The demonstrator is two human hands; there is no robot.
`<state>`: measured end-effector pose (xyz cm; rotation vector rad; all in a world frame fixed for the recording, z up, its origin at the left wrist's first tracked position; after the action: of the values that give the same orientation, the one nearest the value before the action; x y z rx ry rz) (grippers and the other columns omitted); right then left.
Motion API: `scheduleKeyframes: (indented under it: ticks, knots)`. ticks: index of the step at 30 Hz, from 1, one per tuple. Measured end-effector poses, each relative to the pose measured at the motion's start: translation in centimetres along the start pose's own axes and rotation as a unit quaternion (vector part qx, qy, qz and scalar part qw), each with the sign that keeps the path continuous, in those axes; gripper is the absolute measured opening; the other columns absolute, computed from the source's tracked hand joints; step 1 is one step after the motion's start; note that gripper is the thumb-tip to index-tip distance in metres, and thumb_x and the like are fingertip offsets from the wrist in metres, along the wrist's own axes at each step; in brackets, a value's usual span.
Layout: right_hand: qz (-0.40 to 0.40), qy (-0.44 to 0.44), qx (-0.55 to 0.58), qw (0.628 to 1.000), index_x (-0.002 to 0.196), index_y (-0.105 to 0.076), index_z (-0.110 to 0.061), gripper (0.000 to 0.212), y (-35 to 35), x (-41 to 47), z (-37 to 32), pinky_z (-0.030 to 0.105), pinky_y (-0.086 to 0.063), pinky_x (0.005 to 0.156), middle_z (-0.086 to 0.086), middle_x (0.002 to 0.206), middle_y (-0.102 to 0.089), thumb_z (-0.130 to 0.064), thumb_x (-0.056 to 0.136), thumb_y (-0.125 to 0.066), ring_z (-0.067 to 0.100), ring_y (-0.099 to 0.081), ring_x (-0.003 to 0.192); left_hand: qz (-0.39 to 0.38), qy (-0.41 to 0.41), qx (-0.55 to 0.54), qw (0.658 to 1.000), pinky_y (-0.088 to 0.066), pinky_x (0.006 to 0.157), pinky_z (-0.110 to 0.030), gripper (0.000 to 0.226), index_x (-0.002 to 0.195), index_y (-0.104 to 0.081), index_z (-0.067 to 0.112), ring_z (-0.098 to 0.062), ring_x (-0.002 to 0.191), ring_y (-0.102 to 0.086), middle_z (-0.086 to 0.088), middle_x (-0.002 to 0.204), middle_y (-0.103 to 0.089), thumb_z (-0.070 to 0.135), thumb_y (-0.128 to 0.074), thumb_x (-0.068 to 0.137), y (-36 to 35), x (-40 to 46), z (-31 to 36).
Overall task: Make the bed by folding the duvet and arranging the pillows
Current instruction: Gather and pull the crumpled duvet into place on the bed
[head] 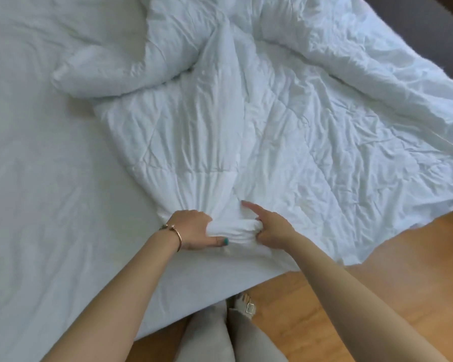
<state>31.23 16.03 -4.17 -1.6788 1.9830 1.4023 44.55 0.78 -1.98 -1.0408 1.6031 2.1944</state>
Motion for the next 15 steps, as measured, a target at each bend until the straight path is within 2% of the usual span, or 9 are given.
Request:
scheduleKeyframes:
  ticks: [3, 5, 7, 9, 10, 12, 13, 15]
  knots:
    - [0.001, -0.007, -0.129, 0.992, 0.152, -0.004, -0.040, 0.094, -2.0, -1.0, -1.1, 0.030, -0.027, 0.109, -0.005, 0.133, -0.055, -0.013, 0.076, -0.052, 0.022, -0.046, 0.123, -0.007, 0.019, -0.104, 0.994, -0.043, 0.083, -0.033, 0.059, 0.120, -0.052, 0.030, -0.022, 0.110, -0.056, 0.003, 0.118, -0.060, 0.074, -0.045, 0.080, -3.4, -1.6, -0.9]
    - [-0.007, 0.018, -0.195, 0.981, 0.153, 0.005, -0.036, 0.100, -3.6, -1.4, -2.4, 0.040, -0.012, 0.118, -0.001, 0.147, -0.040, -0.026, 0.077, -0.059, 0.025, -0.029, 0.137, 0.037, 0.015, -0.179, 0.983, -0.039, 0.097, -0.031, 0.064, 0.128, -0.052, 0.029, -0.019, 0.120, -0.052, 0.004, 0.128, -0.058, 0.069, -0.039, 0.080, -3.7, -2.1, -2.1]
    - [0.000, 0.086, -0.222, 0.971, 0.151, 0.010, -0.040, 0.104, -5.2, -1.8, -4.8, 0.047, -0.005, 0.119, -0.001, 0.157, -0.017, -0.042, 0.077, -0.063, 0.026, -0.013, 0.144, 0.157, 0.055, -0.262, 0.951, -0.035, 0.100, -0.030, 0.077, 0.127, -0.058, 0.023, -0.022, 0.121, -0.051, 0.001, 0.128, -0.059, 0.065, -0.025, 0.073, -3.6, -2.8, -4.3]
    - [0.038, 0.142, -0.220, 0.964, 0.150, 0.008, -0.045, 0.104, -6.4, -1.9, -7.7, 0.048, -0.009, 0.119, -0.002, 0.159, -0.008, -0.057, 0.076, -0.064, 0.028, -0.010, 0.145, 0.283, 0.094, -0.320, 0.899, -0.033, 0.099, -0.031, 0.069, 0.125, -0.060, 0.016, -0.030, 0.118, -0.050, -0.006, 0.126, -0.057, 0.055, -0.027, 0.078, -3.5, -3.4, -7.1]
    - [0.059, 0.153, -0.213, 0.963, 0.149, 0.007, -0.045, 0.104, -7.0, -1.7, -9.2, 0.047, -0.012, 0.118, -0.001, 0.159, -0.009, -0.061, 0.075, -0.065, 0.029, -0.011, 0.144, 0.317, 0.115, -0.336, 0.879, -0.030, 0.101, -0.030, 0.059, 0.126, -0.057, 0.013, -0.032, 0.120, -0.046, -0.009, 0.129, -0.053, 0.048, -0.034, 0.084, -3.5, -3.5, -8.3]
    - [0.109, 0.149, -0.194, 0.963, 0.149, 0.007, -0.047, 0.108, -7.9, -0.6, -11.9, 0.048, -0.018, 0.116, 0.002, 0.159, -0.011, -0.066, 0.072, -0.066, 0.032, -0.014, 0.143, 0.319, 0.166, -0.385, 0.850, -0.023, 0.106, -0.028, 0.046, 0.135, -0.046, 0.011, -0.033, 0.128, -0.035, -0.014, 0.138, -0.041, 0.028, -0.048, 0.093, -3.5, -2.9, -10.3]
    - [0.129, 0.137, -0.187, 0.964, 0.148, 0.009, -0.048, 0.111, -8.3, 0.2, -13.2, 0.049, -0.020, 0.115, 0.003, 0.159, -0.010, -0.068, 0.070, -0.067, 0.034, -0.013, 0.143, 0.303, 0.191, -0.417, 0.835, -0.021, 0.110, -0.031, 0.050, 0.141, -0.038, 0.011, -0.033, 0.132, -0.031, -0.015, 0.142, -0.035, 0.023, -0.052, 0.095, -3.7, -2.2, -11.3]
    - [0.159, 0.109, -0.193, 0.962, 0.146, 0.015, -0.050, 0.116, -8.8, 2.4, -15.6, 0.054, -0.020, 0.114, 0.005, 0.160, -0.004, -0.069, 0.067, -0.068, 0.038, -0.007, 0.144, 0.256, 0.208, -0.505, 0.797, -0.024, 0.114, -0.040, 0.061, 0.146, -0.025, 0.013, -0.030, 0.136, -0.030, -0.013, 0.147, -0.030, 0.026, -0.054, 0.094, -4.3, -0.3, -12.9]
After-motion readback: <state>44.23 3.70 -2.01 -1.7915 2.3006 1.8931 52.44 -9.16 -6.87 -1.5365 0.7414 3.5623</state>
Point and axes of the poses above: each hand's wrist, its own x-axis towards the middle knuckle, its own y-axis out of the back of the hand, z = x × y, the point moved 5 cm from there along x, towards the middle knuckle
